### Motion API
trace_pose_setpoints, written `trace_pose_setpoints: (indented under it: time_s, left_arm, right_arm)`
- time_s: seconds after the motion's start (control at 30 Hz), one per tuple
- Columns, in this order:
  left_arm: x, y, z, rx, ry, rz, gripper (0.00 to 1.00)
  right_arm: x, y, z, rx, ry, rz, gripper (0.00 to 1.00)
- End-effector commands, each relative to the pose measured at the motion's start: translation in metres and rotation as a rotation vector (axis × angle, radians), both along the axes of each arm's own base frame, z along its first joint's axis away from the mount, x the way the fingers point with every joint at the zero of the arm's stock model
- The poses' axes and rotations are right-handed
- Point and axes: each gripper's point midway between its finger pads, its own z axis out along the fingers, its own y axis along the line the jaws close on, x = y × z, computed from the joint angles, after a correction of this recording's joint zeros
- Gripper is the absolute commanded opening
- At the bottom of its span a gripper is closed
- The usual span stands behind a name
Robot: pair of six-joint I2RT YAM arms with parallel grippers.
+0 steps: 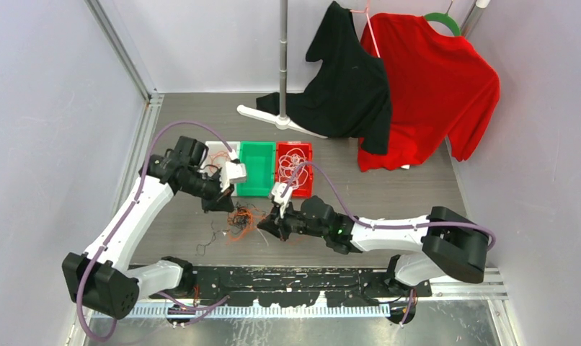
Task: Untangle the cables
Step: Untie the cable.
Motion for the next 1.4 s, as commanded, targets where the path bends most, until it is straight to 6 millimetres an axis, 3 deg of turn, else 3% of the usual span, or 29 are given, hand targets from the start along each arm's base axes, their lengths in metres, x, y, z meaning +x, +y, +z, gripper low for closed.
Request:
trace_pose_setpoints:
  time_s: [0.0,0.47,0.67,0.77,1.03,1.2,1.37]
  left_arm:
    - [0.011,0.022,0.024,0.119,-0.089,0.092,0.0]
    - [0.037,0.089,0.048,0.373,-0.357,0.365,0.0]
    - [0.02,0.059,0.045,0.211,-0.195,0.359,0.0]
    - [0.039,0.075,0.053,0.277,-0.255,0.462,0.0]
    - [0.096,0.145,0.098,0.318,-0.519,0.756,0.0]
    - [0.112,0.151,0.129,0.191,-0.495,0.853,0.0]
    - [0.133,0.168,0.167,0.127,-0.638,1.022,0.0]
  right_arm:
    - [0.01,-0.014,0.015,0.061,-0.036,-0.095,0.01]
    - [0.0,-0.061,-0.012,0.036,0.052,-0.196,0.01]
    - [0.0,-0.06,-0.004,0.039,0.046,-0.187,0.01]
    - [0.0,-0.065,-0.005,0.024,0.044,-0.198,0.01]
    - [0.003,-0.11,-0.02,0.029,0.062,-0.342,0.01]
    - [0.005,-0.128,-0.021,0.009,0.067,-0.4,0.01]
    - [-0.003,-0.135,-0.027,0.004,0.12,-0.398,0.01]
